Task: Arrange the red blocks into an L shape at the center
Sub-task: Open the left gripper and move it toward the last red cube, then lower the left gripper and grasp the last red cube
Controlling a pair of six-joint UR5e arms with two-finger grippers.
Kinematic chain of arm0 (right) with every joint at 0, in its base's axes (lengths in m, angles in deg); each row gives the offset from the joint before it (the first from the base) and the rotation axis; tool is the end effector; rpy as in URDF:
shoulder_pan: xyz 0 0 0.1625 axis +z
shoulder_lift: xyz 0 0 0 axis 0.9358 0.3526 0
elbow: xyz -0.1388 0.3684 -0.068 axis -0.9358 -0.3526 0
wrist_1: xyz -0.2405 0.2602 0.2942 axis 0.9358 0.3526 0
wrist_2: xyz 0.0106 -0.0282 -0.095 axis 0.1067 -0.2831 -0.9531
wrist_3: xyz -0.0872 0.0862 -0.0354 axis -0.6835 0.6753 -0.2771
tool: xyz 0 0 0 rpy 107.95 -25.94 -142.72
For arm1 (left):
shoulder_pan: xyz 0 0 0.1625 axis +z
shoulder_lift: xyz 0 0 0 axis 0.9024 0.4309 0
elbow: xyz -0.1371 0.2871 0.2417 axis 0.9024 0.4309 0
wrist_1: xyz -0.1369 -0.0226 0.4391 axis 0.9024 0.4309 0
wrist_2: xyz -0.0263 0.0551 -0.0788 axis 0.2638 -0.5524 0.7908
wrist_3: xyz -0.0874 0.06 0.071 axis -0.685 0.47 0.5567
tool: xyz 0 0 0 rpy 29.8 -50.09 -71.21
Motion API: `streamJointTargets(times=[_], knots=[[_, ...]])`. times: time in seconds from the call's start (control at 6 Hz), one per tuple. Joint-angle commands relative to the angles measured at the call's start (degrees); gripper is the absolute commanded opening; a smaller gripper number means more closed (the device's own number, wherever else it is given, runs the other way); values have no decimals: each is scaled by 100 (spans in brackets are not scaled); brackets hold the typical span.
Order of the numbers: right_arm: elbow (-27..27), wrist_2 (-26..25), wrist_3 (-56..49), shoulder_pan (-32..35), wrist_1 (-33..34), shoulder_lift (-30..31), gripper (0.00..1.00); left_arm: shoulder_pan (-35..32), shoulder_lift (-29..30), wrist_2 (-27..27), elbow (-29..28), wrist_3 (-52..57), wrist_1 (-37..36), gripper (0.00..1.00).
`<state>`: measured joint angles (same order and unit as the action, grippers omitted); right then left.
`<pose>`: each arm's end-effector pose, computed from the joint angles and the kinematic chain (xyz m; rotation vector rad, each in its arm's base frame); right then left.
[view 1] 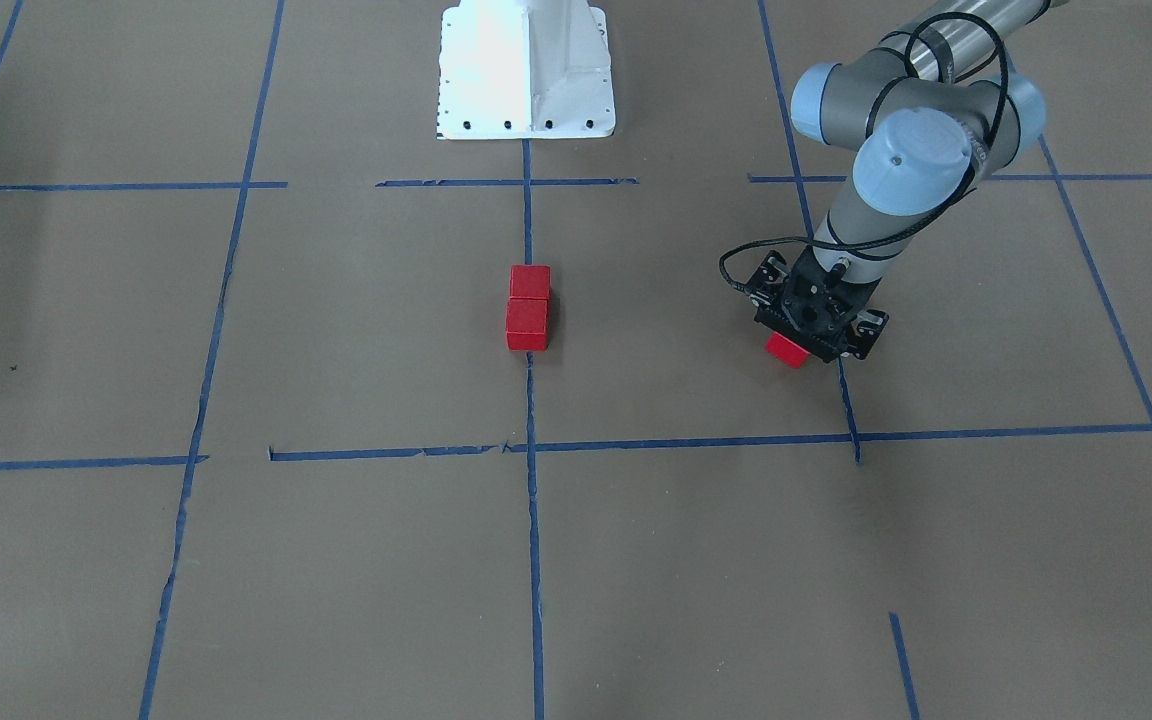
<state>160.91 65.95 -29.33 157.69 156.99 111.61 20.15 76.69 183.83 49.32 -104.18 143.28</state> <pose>0.0342 -0.4561 0.5911 0.0493 -0.7374 -0.1856 0.4408 -0.5320 0.3303 0.2837 0.7535 0.6019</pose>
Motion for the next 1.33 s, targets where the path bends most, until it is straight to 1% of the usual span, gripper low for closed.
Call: streamJointTargets(times=[0.0, 0.83, 1.17], knots=[[0, 0, -24, 0, 4, -3, 100, 38, 0, 8, -127, -67, 2, 100], [-26, -9, -59, 0, -5, -12, 100, 275, 0, 17, -373, -67, 2, 100], [-26, 0, -59, 0, -5, -12, 100, 284, 0, 17, -469, -76, -6, 81]])
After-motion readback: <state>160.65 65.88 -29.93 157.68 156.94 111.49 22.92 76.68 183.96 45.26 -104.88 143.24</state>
